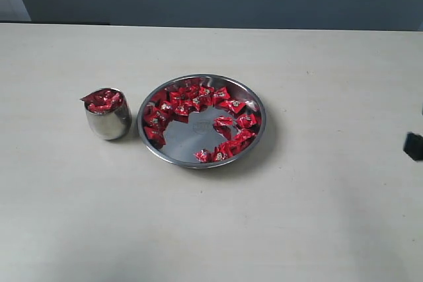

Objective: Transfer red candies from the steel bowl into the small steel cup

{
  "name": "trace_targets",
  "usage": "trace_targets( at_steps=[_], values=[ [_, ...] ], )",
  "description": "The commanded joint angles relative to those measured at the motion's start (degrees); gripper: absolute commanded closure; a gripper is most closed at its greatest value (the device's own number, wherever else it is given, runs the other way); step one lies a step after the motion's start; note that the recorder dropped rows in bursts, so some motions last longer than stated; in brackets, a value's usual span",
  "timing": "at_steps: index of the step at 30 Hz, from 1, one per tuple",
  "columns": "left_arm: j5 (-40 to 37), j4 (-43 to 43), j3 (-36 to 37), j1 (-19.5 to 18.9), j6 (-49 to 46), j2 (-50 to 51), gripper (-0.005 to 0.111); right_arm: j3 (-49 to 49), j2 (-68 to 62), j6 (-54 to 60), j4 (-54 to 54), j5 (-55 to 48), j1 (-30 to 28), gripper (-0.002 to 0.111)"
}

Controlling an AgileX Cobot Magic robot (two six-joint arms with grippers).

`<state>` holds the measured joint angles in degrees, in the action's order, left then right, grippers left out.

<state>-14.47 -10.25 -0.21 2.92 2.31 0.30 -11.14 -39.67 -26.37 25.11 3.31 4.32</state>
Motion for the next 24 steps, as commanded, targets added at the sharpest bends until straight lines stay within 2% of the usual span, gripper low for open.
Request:
trace_targets(
  at_steps=[1, 6, 12, 15, 24],
  values=[
    [0.6, 0.1, 0.2, 0.0, 0.2, -0.3, 0.106, 8.4, 11.2, 1.9, 0.3, 0.7, -5.9, 0.109],
    [0.6, 0.1, 0.2, 0.0, 0.2, -0.3, 0.106, 11.1, 23.7, 1.9, 0.1, -1.4, -6.0, 0.109],
    [0.6, 0.1, 0.2, 0.0, 0.2, -0.3, 0.106, 11.1, 39.5, 1.9, -1.6, -17.2, -6.6, 0.109],
    [0.6, 0.1, 0.2, 0.0, 0.2, -0.3, 0.106, 11.1, 39.7, 1.9, -1.7, -22.6, -6.5, 0.109],
    [0.6, 0.1, 0.2, 0.0, 0.2, -0.3, 0.106, 11.1, 39.7, 4.0, -2.3, -22.1, -6.5, 0.109]
  ],
)
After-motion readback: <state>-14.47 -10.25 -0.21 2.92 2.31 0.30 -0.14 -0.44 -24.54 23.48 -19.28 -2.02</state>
